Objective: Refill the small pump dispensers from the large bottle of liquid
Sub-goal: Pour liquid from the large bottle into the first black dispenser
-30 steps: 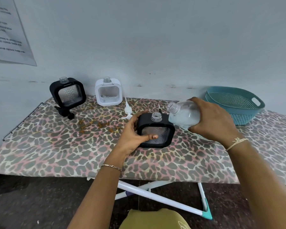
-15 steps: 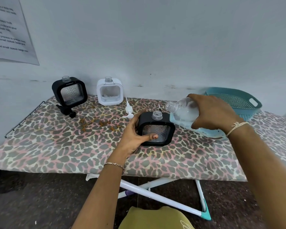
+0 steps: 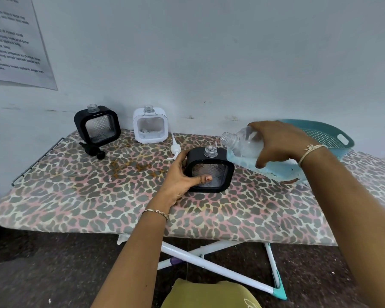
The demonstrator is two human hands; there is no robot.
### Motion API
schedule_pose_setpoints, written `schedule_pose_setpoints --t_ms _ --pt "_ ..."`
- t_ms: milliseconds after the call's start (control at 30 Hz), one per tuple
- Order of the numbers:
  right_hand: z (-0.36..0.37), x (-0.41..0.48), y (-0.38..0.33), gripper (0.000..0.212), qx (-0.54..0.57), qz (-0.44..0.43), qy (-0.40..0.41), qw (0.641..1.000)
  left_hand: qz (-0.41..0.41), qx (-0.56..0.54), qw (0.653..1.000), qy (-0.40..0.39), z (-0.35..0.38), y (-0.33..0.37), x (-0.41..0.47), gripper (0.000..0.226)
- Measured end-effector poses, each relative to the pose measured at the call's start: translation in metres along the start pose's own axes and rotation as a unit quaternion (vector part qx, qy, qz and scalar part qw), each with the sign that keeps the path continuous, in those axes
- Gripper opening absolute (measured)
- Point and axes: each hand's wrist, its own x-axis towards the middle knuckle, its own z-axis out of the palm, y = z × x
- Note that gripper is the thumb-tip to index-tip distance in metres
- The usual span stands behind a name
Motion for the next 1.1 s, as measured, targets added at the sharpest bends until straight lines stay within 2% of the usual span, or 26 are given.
schedule_pose_setpoints --t_ms 133,267,400,500,667,1100 --pt "-0.004 0.006 0.0 0.067 -0.006 -0.009 -0.02 1.0 -0.01 -0.002 1.0 -0.004 -0.002 -0.001 0.005 0.102" --pt "-0.008 0.011 -0.002 0.064 -0.015 -0.016 -0.049 0.999 -0.008 -0.004 1.0 -0.005 -0.002 -0.003 0.006 0.091" --pt "-0.011 0.013 -0.004 0.067 -0.03 -0.017 -0.062 0.998 -0.01 -0.007 1.0 -0.004 -0.002 -0.004 0.007 0.096" --pt "-0.012 0.015 -0.005 0.07 -0.036 -0.017 -0.068 0.997 -0.011 -0.01 1.0 -0.004 -0.003 -0.004 0.007 0.09" --pt "-0.014 0.017 -0.006 0.073 -0.042 -0.015 -0.083 0.996 -0.013 -0.011 1.0 -0.006 -0.003 -0.004 0.006 0.101" --pt "-0.02 0.024 -0.012 0.08 -0.074 -0.01 -0.121 0.99 -0.006 -0.006 1.0 -0.009 -0.004 -0.006 0.008 0.093"
